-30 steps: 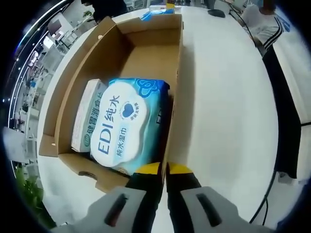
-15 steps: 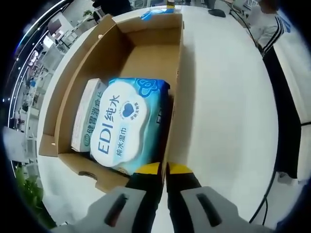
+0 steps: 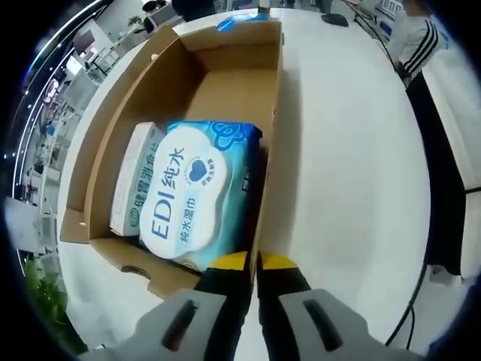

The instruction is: Operate the shoe box by opening the lid, removing the specified soft item, and placing it in the target area until the item is outside and the box remains undamaged.

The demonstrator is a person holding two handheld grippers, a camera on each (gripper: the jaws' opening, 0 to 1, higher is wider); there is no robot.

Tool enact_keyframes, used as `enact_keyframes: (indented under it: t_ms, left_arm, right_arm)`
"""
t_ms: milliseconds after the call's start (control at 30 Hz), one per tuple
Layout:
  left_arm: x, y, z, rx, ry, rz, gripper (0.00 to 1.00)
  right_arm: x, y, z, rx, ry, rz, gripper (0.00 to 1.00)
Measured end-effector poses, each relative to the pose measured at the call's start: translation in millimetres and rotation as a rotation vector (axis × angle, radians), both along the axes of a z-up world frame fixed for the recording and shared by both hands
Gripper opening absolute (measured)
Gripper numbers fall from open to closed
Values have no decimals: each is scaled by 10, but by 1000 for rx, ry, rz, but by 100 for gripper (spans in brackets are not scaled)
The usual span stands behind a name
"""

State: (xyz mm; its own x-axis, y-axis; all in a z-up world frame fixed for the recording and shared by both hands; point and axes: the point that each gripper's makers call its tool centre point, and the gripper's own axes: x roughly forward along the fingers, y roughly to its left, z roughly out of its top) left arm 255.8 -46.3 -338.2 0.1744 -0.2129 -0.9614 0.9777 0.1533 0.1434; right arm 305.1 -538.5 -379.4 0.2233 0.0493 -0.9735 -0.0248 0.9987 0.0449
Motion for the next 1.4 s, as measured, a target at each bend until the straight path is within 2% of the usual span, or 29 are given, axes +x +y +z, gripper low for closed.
enact_keyframes:
  t_ms: [433,733,833,933,1033,1200,1300,1400]
  left_arm:
    - [-9,-9,-4,0,5,-8,2]
    - [0,-7,-6,-1,6,-5,2]
    - [-2,-6,1,-2,6,-7,2]
    - [-1,-5,2,-1,6,-7,2]
    - [1,-3,-2,-1,6,-11,2]
    - [-2,-7,-1,-1,12,-8,2]
    - [-3,-8,-4,-2,11,-7,2]
    - [-2,-10,-4,-2,8,-7,2]
  right_arm:
    - [-106,72,9,-17,-2,7,19]
    - [-129,85,84,14,-32,-9,23]
    - [-98,64,188,10,-67,-12,24]
    - [-94,123,265,53,-94,-25,29]
    - [-92,111,342,27,-123,-5,32]
    - [-193,263,665,20,-185,-3,33]
    - [-204,318,824,3,-225,10,40]
    - [-205,368,952,-5,-253,22,39]
